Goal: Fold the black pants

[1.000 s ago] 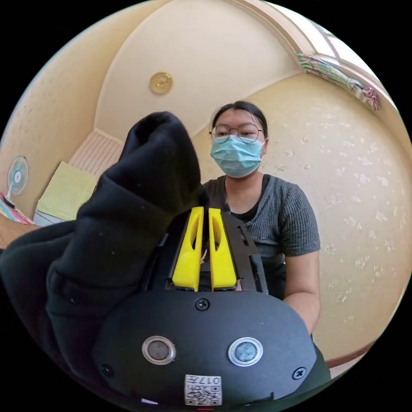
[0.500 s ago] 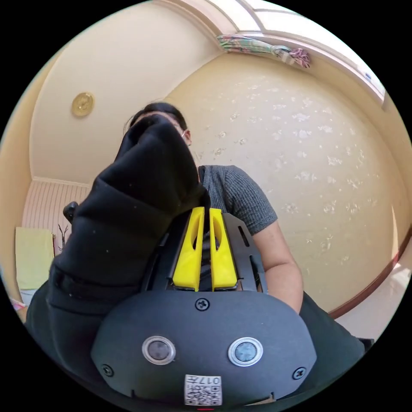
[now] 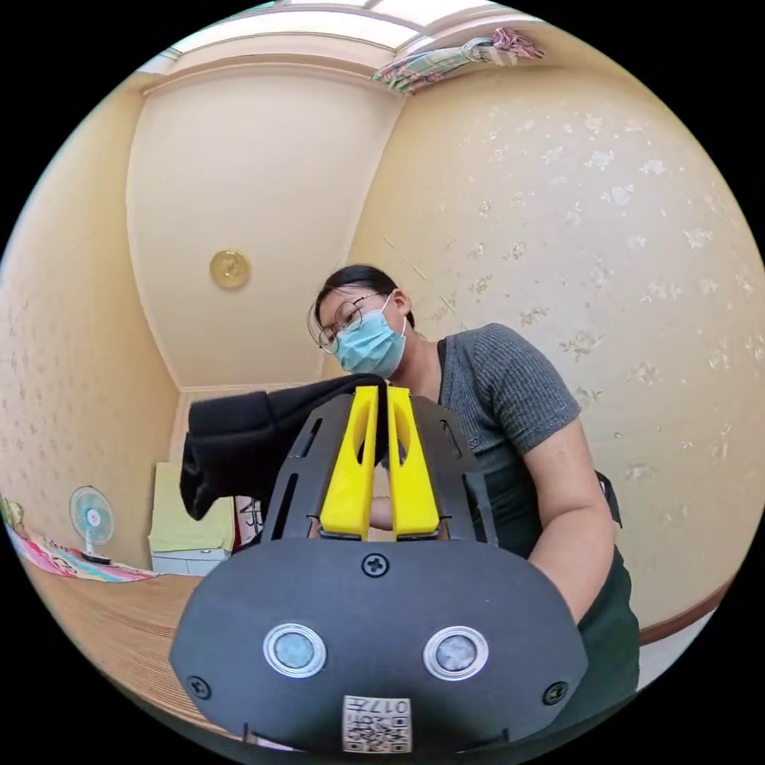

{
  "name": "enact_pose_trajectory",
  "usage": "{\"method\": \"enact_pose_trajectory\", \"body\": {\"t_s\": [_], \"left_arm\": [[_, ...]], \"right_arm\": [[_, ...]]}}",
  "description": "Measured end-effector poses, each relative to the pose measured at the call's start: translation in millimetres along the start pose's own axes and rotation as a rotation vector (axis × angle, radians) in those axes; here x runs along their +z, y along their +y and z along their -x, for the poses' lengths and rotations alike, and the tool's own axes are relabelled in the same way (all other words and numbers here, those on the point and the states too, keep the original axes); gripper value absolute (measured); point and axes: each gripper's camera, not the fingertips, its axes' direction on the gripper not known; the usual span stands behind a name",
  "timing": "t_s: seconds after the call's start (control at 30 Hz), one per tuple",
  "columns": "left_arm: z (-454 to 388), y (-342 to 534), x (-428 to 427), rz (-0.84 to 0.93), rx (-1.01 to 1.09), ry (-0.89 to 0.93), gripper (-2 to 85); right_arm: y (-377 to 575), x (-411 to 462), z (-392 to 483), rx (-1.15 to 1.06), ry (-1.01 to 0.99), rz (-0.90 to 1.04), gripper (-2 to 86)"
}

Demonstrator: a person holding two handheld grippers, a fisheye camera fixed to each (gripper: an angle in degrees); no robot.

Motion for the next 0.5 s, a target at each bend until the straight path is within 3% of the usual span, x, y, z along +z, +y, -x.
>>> {"method": "enact_pose_trajectory", "body": {"t_s": [0.07,0.17,0.27,0.3,0.37,0.5], "left_arm": [[13,-3,-6,-0.058,-0.083,-0.045,-0.4],[58,9,-34,-0.224,-0.394,-0.191,-0.4],[102,28,-55,-0.404,-0.58,-0.195,-0.4],[123,27,-57,-0.409,-0.641,-0.219,-0.5],[156,17,-48,-0.338,-0.692,-0.239,-0.5],[191,6,24,-0.159,-0.592,0.026,-0.4]], "right_arm": [[-19,-30,-9,-0.003,-0.038,-0.052,1.2],[-36,-16,-24,0.036,-0.128,0.03,0.8],[-55,-7,-51,0.044,-0.089,-0.033,0.5],[-65,2,-54,0.023,-0.093,-0.005,0.5],[-103,68,-64,-0.004,-0.279,0.244,0.8],[-102,131,-58,-0.024,-0.655,0.414,2.1]]}}
